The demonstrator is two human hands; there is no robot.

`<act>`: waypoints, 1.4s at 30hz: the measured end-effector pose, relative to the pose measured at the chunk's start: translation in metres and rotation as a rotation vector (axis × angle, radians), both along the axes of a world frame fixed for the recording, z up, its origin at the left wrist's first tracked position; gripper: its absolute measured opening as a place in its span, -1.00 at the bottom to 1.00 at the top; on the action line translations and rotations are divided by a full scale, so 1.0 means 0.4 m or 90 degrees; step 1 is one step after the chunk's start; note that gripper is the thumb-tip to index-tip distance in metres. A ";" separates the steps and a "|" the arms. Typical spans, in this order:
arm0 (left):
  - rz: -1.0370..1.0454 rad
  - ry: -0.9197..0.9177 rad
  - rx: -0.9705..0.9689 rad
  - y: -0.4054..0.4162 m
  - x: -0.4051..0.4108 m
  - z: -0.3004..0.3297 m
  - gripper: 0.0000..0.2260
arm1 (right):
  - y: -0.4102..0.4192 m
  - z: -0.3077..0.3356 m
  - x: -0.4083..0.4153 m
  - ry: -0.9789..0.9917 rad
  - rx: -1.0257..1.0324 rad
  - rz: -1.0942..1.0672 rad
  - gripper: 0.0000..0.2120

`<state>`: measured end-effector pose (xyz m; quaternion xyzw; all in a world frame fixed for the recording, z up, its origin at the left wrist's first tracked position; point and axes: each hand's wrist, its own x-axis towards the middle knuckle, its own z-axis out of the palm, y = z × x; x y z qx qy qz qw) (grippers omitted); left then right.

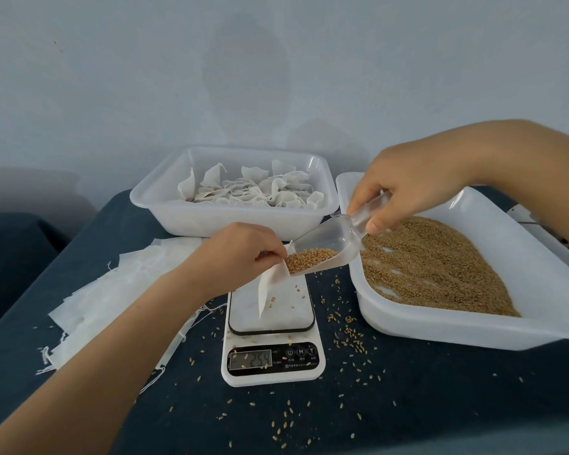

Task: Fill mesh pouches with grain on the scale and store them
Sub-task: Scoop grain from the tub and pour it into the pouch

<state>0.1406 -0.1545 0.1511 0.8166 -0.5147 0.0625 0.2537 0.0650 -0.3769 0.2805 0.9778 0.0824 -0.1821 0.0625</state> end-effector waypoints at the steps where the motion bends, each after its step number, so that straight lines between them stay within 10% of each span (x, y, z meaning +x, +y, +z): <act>1: 0.000 0.002 0.001 0.000 0.000 0.000 -0.87 | 0.003 0.003 0.000 0.000 -0.001 0.001 -0.70; 31: -0.012 -0.003 -0.028 0.010 -0.015 0.002 -0.89 | 0.061 0.067 -0.007 0.034 -0.058 0.026 -0.89; 42: 0.003 -0.004 -0.028 0.007 -0.019 -0.003 -0.88 | 0.073 0.069 0.009 -0.017 -0.131 0.035 -0.67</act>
